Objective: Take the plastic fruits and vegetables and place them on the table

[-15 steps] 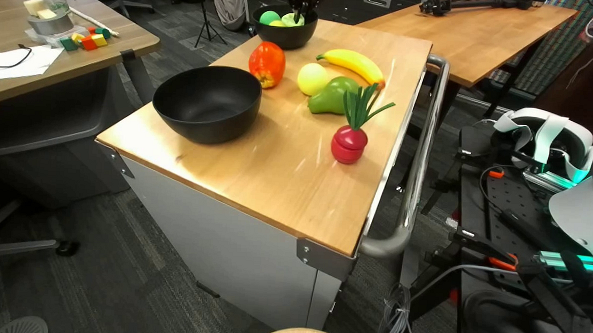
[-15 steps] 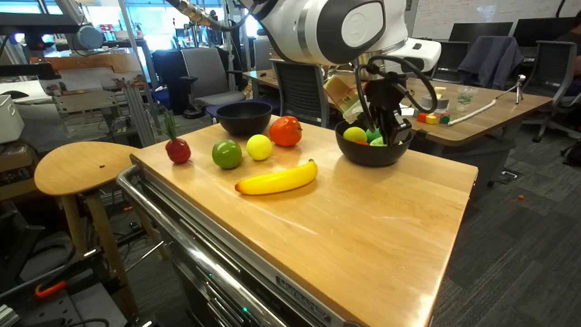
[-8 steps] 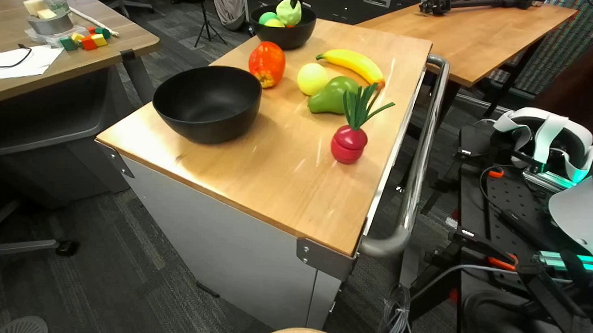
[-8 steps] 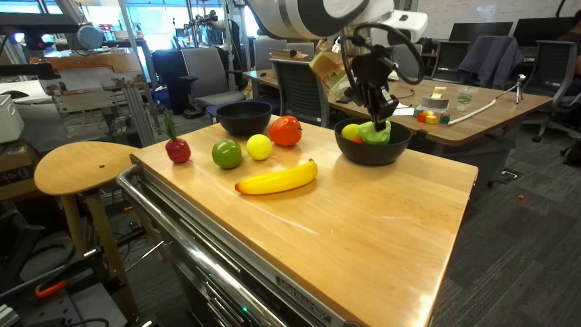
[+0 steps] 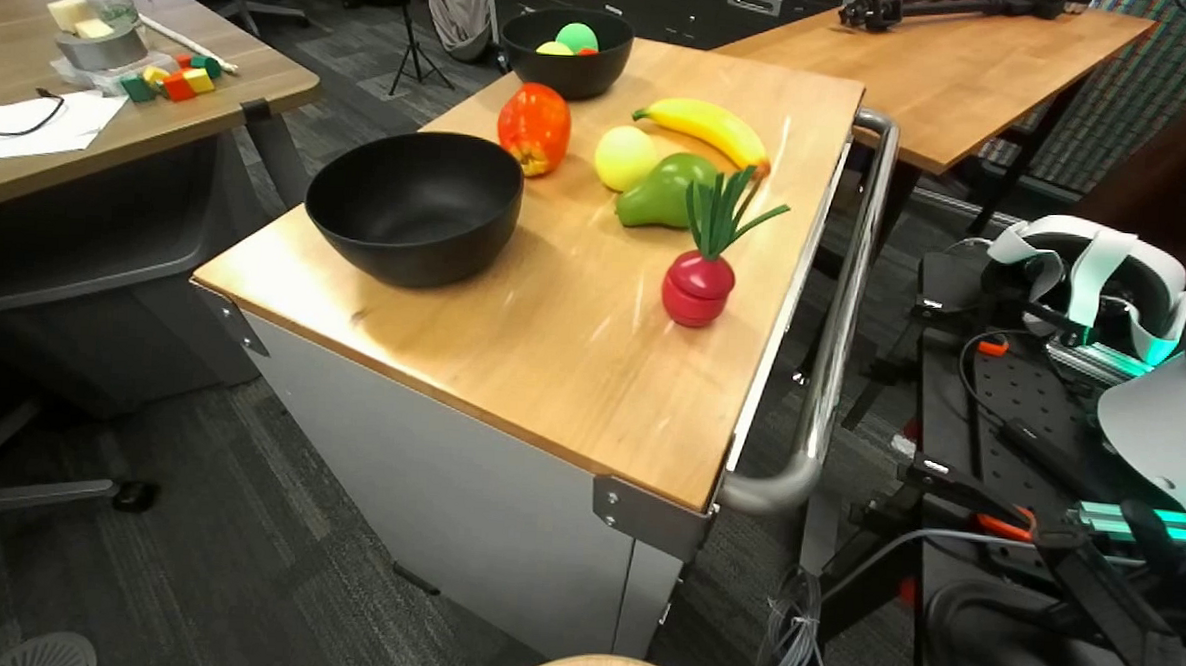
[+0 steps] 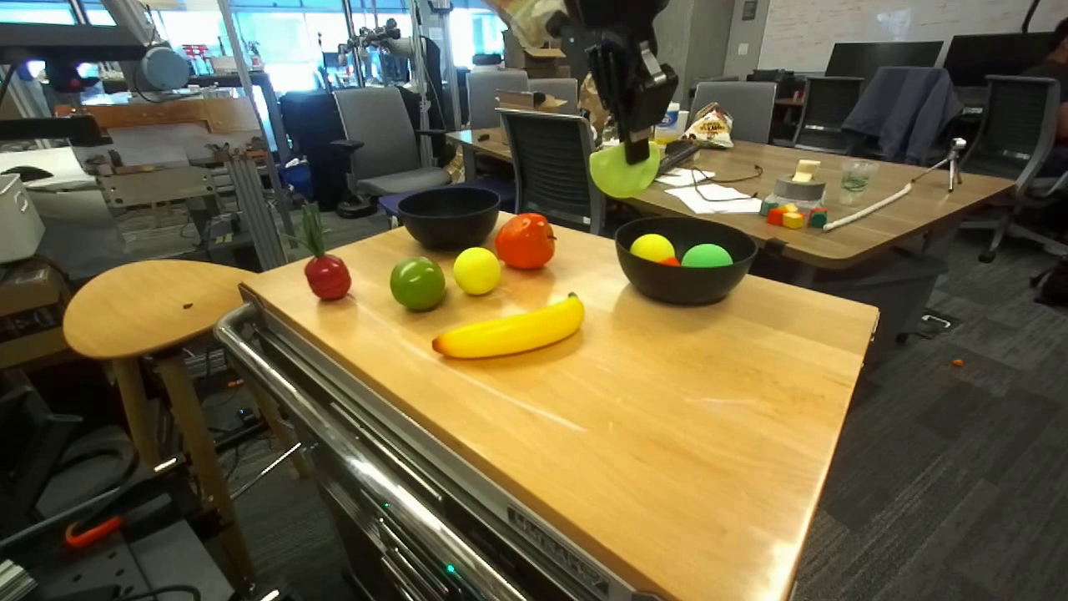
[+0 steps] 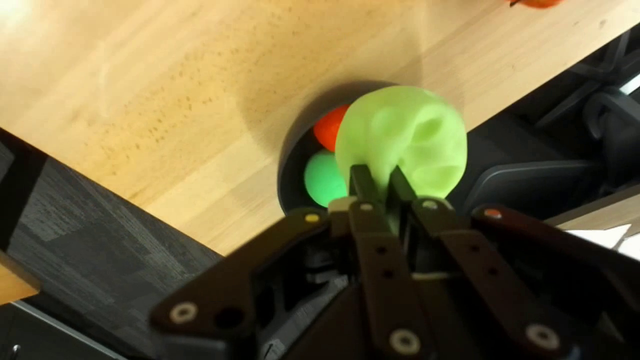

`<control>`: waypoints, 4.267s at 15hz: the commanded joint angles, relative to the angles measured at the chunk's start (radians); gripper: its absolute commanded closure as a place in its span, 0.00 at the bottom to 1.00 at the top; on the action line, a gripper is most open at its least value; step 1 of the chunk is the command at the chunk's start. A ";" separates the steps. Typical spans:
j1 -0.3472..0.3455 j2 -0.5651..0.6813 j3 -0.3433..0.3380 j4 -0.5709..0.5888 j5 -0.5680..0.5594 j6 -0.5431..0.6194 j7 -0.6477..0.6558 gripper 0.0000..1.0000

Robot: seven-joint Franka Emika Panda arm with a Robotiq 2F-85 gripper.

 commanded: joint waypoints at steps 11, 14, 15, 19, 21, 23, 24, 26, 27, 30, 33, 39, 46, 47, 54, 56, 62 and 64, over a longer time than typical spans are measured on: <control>-0.072 -0.023 -0.030 -0.274 0.011 0.210 0.101 0.97; -0.052 0.021 -0.016 -0.261 0.029 0.226 0.100 0.65; -0.044 0.025 -0.011 -0.247 0.022 0.218 0.107 0.58; -0.021 0.010 0.006 -0.152 0.022 0.164 0.121 0.27; -0.008 0.012 0.022 -0.061 0.065 0.178 0.102 0.13; 0.003 0.056 0.035 0.068 0.092 0.143 0.096 0.01; 0.007 0.097 0.041 0.140 0.101 0.113 0.101 0.00; 0.011 0.173 0.045 0.251 0.100 0.059 0.126 0.00; 0.011 0.210 0.044 0.291 0.094 0.046 0.130 0.00; 0.011 0.334 0.027 0.398 0.050 0.009 0.173 0.12; 0.012 0.444 0.007 0.484 0.032 -0.013 0.192 0.49; 0.015 0.577 -0.027 0.596 0.005 -0.050 0.228 0.74; 0.024 0.609 -0.048 0.595 -0.044 -0.100 0.250 0.39; 0.024 0.606 -0.048 0.591 -0.049 -0.105 0.252 0.32; 0.029 0.593 -0.050 0.575 -0.069 -0.157 0.261 0.07; 0.032 0.600 -0.054 0.581 -0.079 -0.161 0.266 0.17; 0.048 0.655 -0.085 0.620 -0.152 -0.140 0.313 0.69; 0.056 0.667 -0.094 0.631 -0.176 -0.136 0.325 0.84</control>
